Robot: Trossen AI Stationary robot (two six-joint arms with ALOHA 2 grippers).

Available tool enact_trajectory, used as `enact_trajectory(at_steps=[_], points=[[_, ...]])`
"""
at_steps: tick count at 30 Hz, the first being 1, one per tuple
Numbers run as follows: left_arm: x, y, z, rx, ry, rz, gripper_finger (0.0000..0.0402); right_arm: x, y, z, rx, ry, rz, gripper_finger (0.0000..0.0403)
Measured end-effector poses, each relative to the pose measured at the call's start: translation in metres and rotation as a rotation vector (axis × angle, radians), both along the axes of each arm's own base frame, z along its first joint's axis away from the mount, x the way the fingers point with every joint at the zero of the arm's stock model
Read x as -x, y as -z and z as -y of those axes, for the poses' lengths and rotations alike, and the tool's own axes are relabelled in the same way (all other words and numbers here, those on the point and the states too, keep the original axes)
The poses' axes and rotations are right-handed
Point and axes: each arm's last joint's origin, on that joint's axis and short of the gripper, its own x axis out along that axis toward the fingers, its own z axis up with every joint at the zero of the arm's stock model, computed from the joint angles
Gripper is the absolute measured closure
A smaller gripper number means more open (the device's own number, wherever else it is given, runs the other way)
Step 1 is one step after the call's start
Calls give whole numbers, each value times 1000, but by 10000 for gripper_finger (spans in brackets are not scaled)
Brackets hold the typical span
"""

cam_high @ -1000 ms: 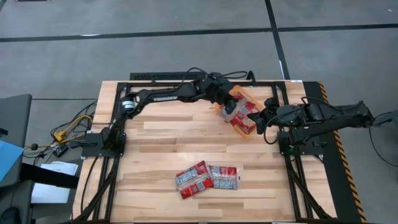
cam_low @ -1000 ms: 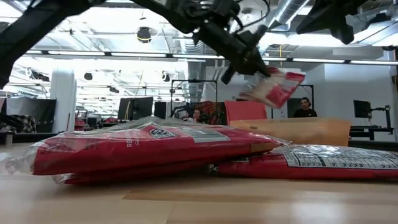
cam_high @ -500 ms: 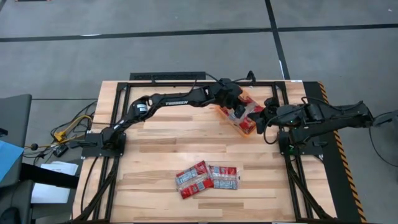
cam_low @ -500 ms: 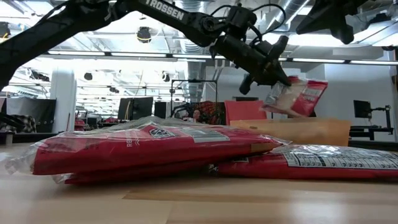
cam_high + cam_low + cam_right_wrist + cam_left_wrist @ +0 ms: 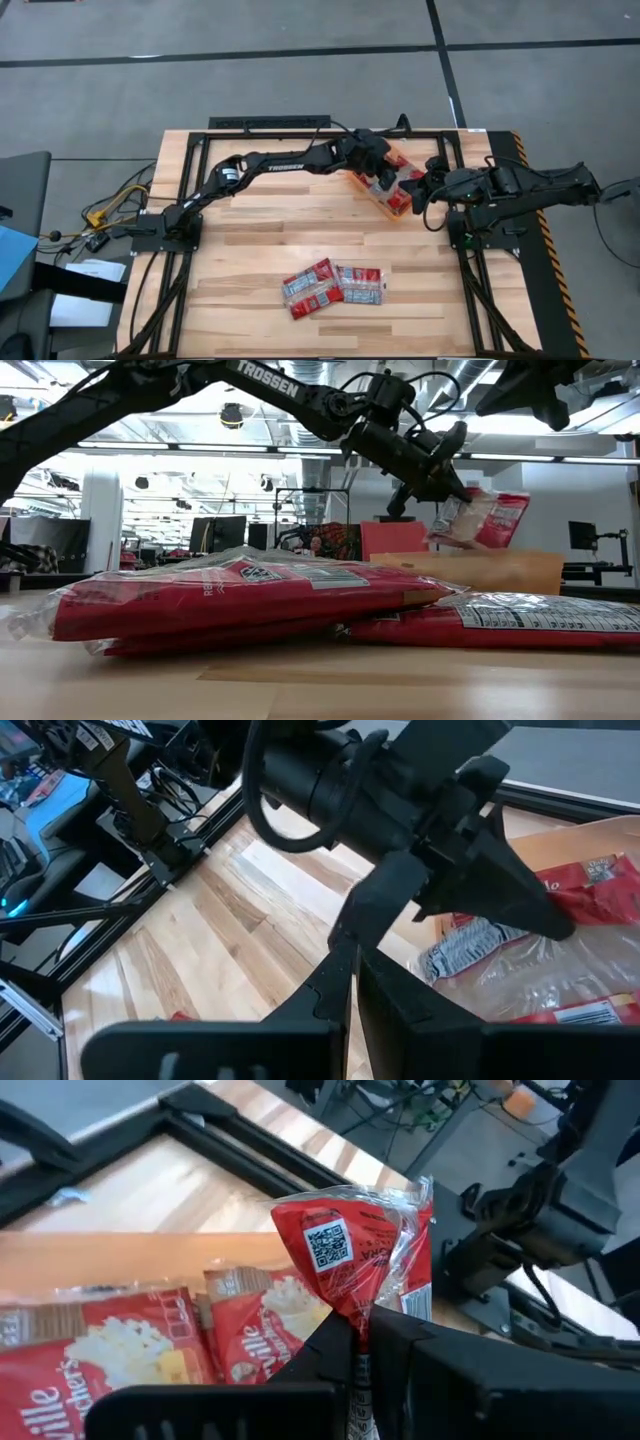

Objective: Sort popcorn bags into baskets
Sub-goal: Put the popcorn bag into the orange transparent bin

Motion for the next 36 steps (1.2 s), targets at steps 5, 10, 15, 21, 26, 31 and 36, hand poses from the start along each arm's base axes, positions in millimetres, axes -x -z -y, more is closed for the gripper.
enact_trajectory(at_steps=[5, 10, 15, 21, 26, 31, 36], points=[[-1, -2, 2, -47, -3, 13, 396, 0, 0, 0, 0, 0, 0, 356], [-2, -2, 6, -26, 25, 20, 357, 0, 0, 0, 4, -2, -1, 356], [-3, -2, 11, -19, 32, 19, 296, 0, 0, 0, 15, -9, -7, 356], [-2, 0, 11, 26, 40, 2, 236, 0, 0, 0, 15, -9, -8, 356], [12, -6, 1, 17, 28, -126, 224, -2, 10, 2, 21, 77, -104, 360], [51, -44, -21, -56, 23, -285, 251, -19, 25, 10, 40, 136, -236, 382], [99, -95, -32, -161, -52, -397, 281, -40, 43, 27, 79, 194, -381, 394]])
